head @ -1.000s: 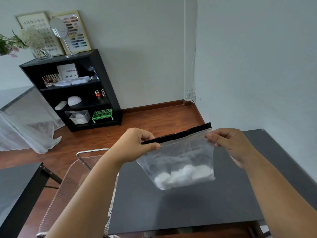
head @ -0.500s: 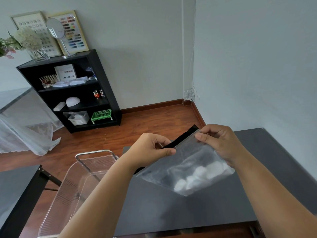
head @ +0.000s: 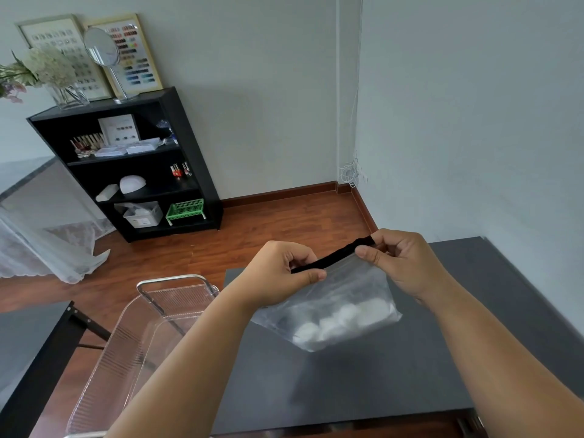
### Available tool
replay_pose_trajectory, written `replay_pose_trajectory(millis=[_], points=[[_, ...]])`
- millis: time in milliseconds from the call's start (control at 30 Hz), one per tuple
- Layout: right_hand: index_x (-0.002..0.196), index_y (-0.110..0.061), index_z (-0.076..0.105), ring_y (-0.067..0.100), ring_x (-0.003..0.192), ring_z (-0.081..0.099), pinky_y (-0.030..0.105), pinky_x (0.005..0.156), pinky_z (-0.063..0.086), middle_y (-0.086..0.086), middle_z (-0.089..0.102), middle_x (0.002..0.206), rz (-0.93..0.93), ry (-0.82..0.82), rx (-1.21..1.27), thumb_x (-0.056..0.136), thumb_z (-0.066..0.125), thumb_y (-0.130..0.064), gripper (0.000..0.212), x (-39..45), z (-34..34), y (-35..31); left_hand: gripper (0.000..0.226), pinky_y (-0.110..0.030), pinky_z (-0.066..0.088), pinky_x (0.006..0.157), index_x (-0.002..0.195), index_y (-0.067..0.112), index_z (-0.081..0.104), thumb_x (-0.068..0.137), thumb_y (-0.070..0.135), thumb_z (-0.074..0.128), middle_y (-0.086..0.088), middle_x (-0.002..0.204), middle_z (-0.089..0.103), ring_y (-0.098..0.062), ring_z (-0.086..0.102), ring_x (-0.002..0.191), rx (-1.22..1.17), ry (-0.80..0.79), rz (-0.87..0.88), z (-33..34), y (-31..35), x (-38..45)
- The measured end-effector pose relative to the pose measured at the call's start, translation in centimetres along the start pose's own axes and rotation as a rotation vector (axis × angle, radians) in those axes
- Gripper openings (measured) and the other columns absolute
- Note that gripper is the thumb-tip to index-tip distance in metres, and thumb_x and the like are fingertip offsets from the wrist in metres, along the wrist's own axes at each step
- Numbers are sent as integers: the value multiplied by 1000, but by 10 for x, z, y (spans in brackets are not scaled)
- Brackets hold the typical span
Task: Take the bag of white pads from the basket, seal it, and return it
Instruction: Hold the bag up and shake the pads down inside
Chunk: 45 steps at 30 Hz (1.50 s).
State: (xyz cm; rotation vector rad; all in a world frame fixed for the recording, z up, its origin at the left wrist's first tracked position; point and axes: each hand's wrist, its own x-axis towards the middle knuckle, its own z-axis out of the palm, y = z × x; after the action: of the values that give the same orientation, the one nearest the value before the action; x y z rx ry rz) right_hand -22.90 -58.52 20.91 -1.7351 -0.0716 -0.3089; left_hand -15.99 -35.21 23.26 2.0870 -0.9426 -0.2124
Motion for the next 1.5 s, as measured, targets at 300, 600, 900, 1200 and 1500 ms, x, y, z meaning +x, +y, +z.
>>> replay_pose_trajectory(millis=[300, 600, 900, 1200, 1500], points=[[79, -21, 75, 30, 64, 53, 43, 64, 48, 15, 67, 75, -30, -31, 8, 74, 76, -38, 17, -1, 9, 4, 6, -26, 49, 56, 81, 31, 74, 83, 36, 77, 9, 70, 69, -6, 58, 57, 10, 31, -68, 6, 2, 4], [83, -30, 74, 13, 68, 67, 27, 63, 52, -7, 74, 78, -4, -114, -129, 75, 79, -33, 10, -4, 13, -4, 8, -36, 53, 69, 83, 21, 75, 84, 29, 76, 12, 76, 69, -8, 63, 73, 116, 69, 35, 7, 10, 0], [89, -22, 78, 39, 92, 66, 51, 89, 53, 14, 75, 94, 26, 21, 40, 69, 80, -39, 26, -7, 5, 2, 15, -38, 56, 70, 82, 28, 75, 84, 42, 73, 15, 78, 70, -4, 65, 73, 234, 129, -104, -11, -1, -21], [111, -50, 63, -1, 110, 39, 26, 96, 27, -27, 49, 119, -157, -113, -722, 73, 76, -47, 41, -8, 22, -20, 16, -38, 52, 65, 75, 25, 70, 85, 38, 72, 10, 73, 64, -8, 58, 69, 399, 70, -78, -9, 4, -29], [73, -37, 64, 0, 108, 38, 29, 87, 14, -30, 59, 92, -169, -90, -855, 80, 75, -31, 14, -1, 34, -22, 20, -26, 51, 61, 81, 34, 72, 80, 54, 70, 16, 72, 67, -2, 61, 69, 503, 102, -159, -27, -3, -39]])
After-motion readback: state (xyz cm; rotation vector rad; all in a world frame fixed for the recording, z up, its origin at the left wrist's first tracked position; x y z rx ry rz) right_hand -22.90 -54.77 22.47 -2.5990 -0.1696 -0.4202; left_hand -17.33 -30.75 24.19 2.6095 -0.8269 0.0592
